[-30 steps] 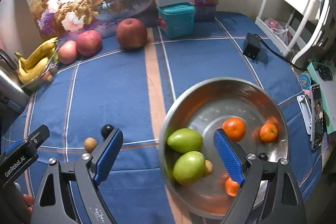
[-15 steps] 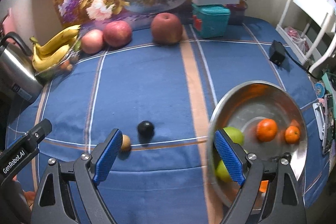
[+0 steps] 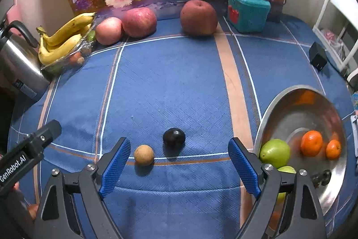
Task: Organize fruits
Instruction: 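Withdraw both open tools from the pan toward the kiwi and plum, then grasp the dark plum with the right tool while the left tool grasps the brown kiwi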
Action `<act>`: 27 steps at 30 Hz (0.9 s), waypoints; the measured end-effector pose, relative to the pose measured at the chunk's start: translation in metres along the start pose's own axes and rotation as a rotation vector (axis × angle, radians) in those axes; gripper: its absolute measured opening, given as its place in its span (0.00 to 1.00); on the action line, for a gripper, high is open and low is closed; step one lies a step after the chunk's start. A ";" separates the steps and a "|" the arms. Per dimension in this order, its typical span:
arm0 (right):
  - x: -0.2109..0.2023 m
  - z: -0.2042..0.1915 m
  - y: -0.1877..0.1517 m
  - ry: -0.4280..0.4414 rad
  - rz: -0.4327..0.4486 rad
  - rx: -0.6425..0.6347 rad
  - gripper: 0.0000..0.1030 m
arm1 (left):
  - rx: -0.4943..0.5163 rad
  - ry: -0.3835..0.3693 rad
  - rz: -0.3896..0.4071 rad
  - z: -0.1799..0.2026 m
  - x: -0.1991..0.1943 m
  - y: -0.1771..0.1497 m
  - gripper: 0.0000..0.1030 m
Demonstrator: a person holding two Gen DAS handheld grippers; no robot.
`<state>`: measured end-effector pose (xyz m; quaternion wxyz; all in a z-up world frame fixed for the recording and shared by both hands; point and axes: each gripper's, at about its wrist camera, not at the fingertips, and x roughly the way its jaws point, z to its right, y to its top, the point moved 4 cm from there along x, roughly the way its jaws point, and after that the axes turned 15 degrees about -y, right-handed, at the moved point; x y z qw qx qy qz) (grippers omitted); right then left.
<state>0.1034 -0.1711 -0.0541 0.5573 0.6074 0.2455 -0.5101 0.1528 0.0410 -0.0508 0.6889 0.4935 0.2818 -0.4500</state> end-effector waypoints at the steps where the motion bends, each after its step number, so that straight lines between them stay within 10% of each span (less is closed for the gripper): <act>1: 0.002 0.000 0.000 0.002 0.002 0.004 0.87 | 0.000 -0.003 -0.003 0.001 0.002 0.000 1.00; 16: 0.031 0.002 0.000 0.047 -0.030 0.065 0.86 | -0.067 -0.053 -0.056 0.001 0.030 -0.007 1.00; 27: 0.036 -0.006 -0.001 0.092 -0.044 0.051 0.61 | -0.116 -0.101 -0.064 0.002 0.030 -0.009 0.98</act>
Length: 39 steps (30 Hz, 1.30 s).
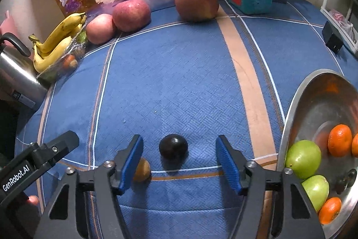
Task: Organize fruits
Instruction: 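Grasp the dark plum with the right tool while the left tool grasps the brown kiwi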
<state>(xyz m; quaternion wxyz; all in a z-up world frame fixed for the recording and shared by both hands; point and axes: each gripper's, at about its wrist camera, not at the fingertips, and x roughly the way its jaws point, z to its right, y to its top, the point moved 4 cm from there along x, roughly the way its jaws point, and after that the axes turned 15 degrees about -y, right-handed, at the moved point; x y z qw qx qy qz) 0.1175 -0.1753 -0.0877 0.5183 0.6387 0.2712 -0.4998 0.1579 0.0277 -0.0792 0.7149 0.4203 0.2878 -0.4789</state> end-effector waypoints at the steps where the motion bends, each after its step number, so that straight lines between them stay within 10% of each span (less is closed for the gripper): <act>1: 0.000 0.000 0.000 0.003 -0.001 0.001 0.58 | -0.002 -0.002 0.001 0.000 0.000 0.000 0.97; 13: 0.001 -0.004 -0.001 0.034 -0.021 -0.003 0.27 | -0.015 -0.054 -0.025 0.012 0.002 -0.002 0.83; 39: -0.025 0.030 0.005 -0.009 -0.016 0.069 0.27 | 0.106 -0.111 -0.135 0.061 0.023 -0.023 0.55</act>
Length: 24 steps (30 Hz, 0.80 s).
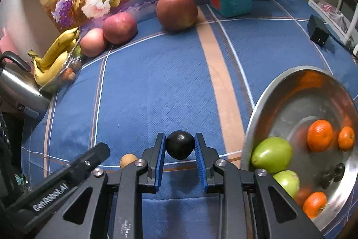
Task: Organize fruits
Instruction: 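Grasp the dark plum with the right tool while the left tool grasps the brown kiwi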
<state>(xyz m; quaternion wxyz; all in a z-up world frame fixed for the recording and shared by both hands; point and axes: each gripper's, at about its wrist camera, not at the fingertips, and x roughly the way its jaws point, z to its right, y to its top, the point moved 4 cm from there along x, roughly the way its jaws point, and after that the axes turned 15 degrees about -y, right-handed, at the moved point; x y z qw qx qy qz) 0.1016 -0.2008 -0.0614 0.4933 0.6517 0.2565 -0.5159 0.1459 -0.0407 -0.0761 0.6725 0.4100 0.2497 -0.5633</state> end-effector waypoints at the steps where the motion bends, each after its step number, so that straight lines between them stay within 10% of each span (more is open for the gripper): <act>1: -0.001 0.002 0.000 0.000 0.001 0.005 0.27 | 0.006 -0.003 -0.008 0.002 0.002 -0.001 0.53; 24: -0.009 0.012 0.001 0.010 0.000 0.031 0.27 | 0.073 -0.043 -0.069 0.037 0.027 -0.008 0.20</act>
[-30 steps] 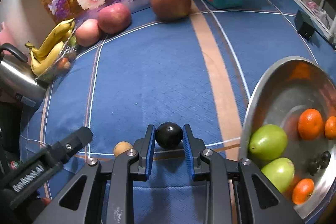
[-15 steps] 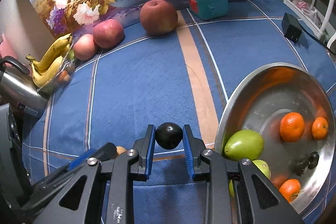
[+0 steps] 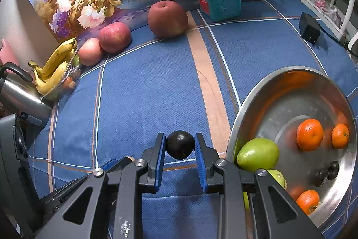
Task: Organize fruits
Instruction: 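Lift and carry the plum in the right tool over the pan while the left tool carries the kiwi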
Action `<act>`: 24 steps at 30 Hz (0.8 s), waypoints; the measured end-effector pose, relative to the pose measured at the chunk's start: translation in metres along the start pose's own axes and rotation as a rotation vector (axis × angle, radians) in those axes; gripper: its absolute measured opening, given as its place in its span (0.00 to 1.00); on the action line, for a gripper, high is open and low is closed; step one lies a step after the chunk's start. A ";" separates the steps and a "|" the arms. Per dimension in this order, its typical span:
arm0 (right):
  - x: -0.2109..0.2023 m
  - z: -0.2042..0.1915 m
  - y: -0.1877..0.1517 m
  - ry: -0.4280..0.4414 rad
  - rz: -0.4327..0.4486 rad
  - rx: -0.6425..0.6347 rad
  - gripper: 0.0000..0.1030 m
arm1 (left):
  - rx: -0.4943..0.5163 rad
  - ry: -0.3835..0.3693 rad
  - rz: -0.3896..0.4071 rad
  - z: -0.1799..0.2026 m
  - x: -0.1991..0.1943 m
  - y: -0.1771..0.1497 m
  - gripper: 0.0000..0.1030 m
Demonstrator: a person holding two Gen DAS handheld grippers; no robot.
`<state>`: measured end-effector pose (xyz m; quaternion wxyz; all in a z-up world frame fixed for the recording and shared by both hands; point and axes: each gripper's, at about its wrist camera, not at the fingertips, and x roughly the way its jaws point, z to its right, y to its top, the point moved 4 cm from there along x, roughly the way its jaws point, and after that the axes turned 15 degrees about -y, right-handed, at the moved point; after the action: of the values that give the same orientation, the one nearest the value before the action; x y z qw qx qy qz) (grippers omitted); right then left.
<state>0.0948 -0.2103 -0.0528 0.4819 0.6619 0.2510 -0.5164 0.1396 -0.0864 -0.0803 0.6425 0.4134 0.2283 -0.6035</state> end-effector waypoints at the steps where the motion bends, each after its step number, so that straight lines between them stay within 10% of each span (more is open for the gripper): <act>1: 0.000 0.000 0.000 0.000 0.000 0.000 0.27 | -0.001 -0.002 0.001 -0.001 -0.001 0.000 0.17; 24: -0.001 0.001 0.000 0.003 -0.001 0.000 0.27 | -0.058 -0.060 -0.026 -0.013 -0.002 -0.006 0.27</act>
<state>0.0939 -0.2110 -0.0514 0.4814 0.6625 0.2521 -0.5156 0.1363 -0.0742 -0.0871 0.6530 0.3731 0.2316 -0.6171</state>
